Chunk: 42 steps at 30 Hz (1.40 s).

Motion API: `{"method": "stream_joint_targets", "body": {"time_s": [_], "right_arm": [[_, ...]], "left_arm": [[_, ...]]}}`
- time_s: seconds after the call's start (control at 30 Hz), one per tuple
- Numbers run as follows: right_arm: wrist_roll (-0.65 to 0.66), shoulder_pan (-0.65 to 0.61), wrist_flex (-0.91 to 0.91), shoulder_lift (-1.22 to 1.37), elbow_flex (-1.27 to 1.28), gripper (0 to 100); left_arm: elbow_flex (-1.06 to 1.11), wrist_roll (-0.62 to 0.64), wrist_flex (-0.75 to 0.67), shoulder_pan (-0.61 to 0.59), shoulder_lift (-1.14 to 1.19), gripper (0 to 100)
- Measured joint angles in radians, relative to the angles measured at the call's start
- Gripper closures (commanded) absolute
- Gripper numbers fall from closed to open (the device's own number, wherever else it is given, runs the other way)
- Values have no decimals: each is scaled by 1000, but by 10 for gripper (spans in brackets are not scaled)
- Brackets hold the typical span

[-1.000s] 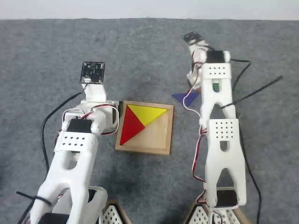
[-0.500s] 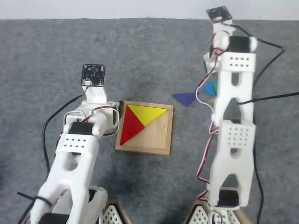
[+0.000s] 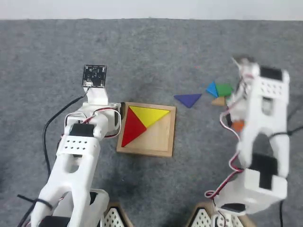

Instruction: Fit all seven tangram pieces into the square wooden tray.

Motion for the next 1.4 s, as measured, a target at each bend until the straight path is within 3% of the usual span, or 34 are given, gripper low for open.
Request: {"method": "stream_joint_targets", "body": {"time_s": [0.17, 0.47, 0.8, 1.0, 1.23, 1.4], "right_arm": [[0, 101, -245, -5, 238, 986], [-32, 250, -365, -15, 252, 897], [-32, 245, -365, -15, 252, 897], [-35, 147, -365, -15, 252, 890], [-38, 132, -374, -15, 252, 678], [-23, 104, -374, -15, 252, 705]], "left_arm": [[0, 0, 0, 0, 0, 811], [0, 0, 0, 0, 0, 811], [0, 0, 0, 0, 0, 812], [0, 0, 0, 0, 0, 812], [0, 0, 0, 0, 0, 812], [0, 0, 0, 0, 0, 812]]}}
